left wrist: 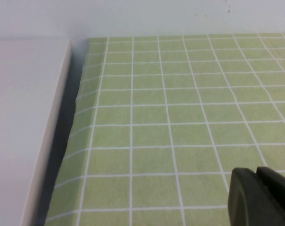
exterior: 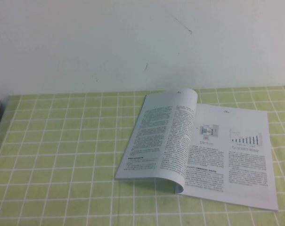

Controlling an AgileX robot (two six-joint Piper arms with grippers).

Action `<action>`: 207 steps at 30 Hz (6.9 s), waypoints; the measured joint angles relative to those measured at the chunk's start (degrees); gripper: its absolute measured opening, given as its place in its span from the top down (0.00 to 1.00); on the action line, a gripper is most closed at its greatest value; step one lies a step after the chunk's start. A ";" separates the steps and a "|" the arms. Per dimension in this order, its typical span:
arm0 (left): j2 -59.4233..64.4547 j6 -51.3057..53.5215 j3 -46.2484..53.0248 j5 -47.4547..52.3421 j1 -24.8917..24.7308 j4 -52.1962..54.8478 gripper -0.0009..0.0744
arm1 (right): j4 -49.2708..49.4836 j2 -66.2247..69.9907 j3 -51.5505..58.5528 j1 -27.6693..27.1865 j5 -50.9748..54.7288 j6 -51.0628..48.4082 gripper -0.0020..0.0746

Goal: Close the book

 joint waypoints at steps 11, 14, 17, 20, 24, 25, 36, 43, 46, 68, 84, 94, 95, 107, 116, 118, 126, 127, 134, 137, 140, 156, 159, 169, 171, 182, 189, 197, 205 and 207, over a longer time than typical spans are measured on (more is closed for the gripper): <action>0.00 9.77 0.33 -9.04 0.00 1.95 0.99 | -1.91 0.00 0.49 0.00 -19.57 0.00 0.98; 0.00 9.86 0.33 -19.11 0.00 1.95 0.99 | -1.91 0.00 0.49 0.00 -33.09 -0.86 0.98; 0.00 9.86 0.33 -29.14 0.00 1.95 0.99 | -1.57 0.00 0.49 0.00 -44.85 -0.31 0.98; 0.00 9.86 0.33 -37.90 0.00 1.95 0.99 | -1.91 0.00 0.49 0.00 -56.14 3.96 0.98; 0.00 9.86 0.33 -47.26 0.00 1.40 0.99 | -1.17 0.00 0.49 0.00 -64.88 7.65 0.98; 0.00 9.86 0.33 -49.31 0.00 0.98 0.99 | -1.18 0.00 0.49 0.00 -65.31 8.30 0.98; 0.00 0.25 0.33 -54.47 0.00 0.59 0.99 | 4.95 0.00 -12.99 0.00 -59.51 -2.00 0.98; 0.00 -9.30 -4.20 -46.78 0.00 -2.31 0.99 | 2.96 1.03 -28.61 0.00 -32.85 -8.09 0.98; 0.00 -12.12 -10.92 -40.75 0.00 -1.47 0.99 | 1.36 5.59 -36.63 0.00 -17.89 -10.18 0.98; 60.54 6.94 -37.48 -3.03 -6.95 -17.92 0.99 | 31.97 58.15 -48.89 0.00 23.65 -36.81 0.98; 103.01 20.00 -74.72 4.85 -19.50 -24.73 0.99 | 40.53 94.64 -49.17 4.97 6.87 -46.80 0.98; 118.82 20.09 -91.50 12.93 -18.89 -24.63 0.99 | 41.11 108.79 -54.51 5.74 6.16 -48.45 0.98; 119.64 20.09 -91.69 12.92 -18.57 -24.63 0.99 | 41.11 108.98 -54.98 5.74 6.16 -48.45 0.98; 127.26 20.09 -92.21 12.62 -17.34 -28.74 0.99 | 41.00 109.68 -55.73 5.74 7.00 -48.56 0.98; 128.39 19.97 -92.99 14.69 -18.09 -32.88 0.99 | 41.00 109.76 -55.73 5.74 7.44 -48.56 0.98; 128.44 20.17 -93.07 15.10 -19.25 -32.88 0.99 | 41.00 109.76 -55.73 5.74 7.51 -48.56 0.98; 128.44 20.34 -93.35 16.17 -23.86 -32.28 0.99 | 41.00 109.76 -55.73 5.74 7.57 -48.56 0.98; 128.44 20.34 -93.35 16.48 -24.27 -32.52 0.99 | 41.00 109.76 -55.73 5.74 7.57 -48.56 0.98; 129.05 25.44 -93.23 20.20 -28.12 -43.31 0.99 | 41.00 109.76 -55.73 5.74 7.57 -48.56 0.98; 129.70 32.17 -92.87 21.31 -29.65 -51.68 0.99 | 41.10 109.76 -55.73 5.74 7.57 -48.56 0.98; 129.70 37.35 -92.87 21.04 -30.89 -58.50 0.99 | 41.10 109.76 -55.73 5.74 7.57 -48.56 0.98; 128.76 53.45 -99.81 31.19 -32.66 -67.77 0.99 | 29.91 98.67 -55.39 5.74 8.59 -40.91 0.98; 126.19 48.31 -103.08 31.70 -32.66 -58.23 0.99 | 23.25 93.21 -55.39 5.74 11.06 -38.37 0.98; 111.27 18.04 -109.18 36.58 -32.66 -7.62 0.99 | -3.19 75.50 -55.39 5.74 18.85 -20.13 0.98; 107.42 12.18 -109.22 38.10 -32.66 2.46 0.99 | -4.86 72.13 -55.39 5.74 18.85 -17.01 0.98; 81.40 0.72 -106.69 36.09 -33.17 13.97 0.99 | 16.35 49.64 -53.96 5.74 19.27 -31.56 0.98; 56.05 -3.39 -83.95 22.63 -33.26 15.21 0.99 | 24.05 37.02 -46.70 5.74 19.60 -37.79 0.98; 28.19 -5.99 -49.02 0.28 -33.26 19.25 0.99 | 29.75 27.25 -36.62 5.74 20.19 -38.18 0.98; 15.82 -6.63 -35.61 2.13 -33.26 19.72 0.99 | 31.36 23.22 -33.91 5.74 20.72 -39.94 0.98; 15.82 -6.77 -35.04 3.99 -33.26 19.72 0.99 | 31.58 22.84 -33.91 5.74 21.81 -41.91 0.98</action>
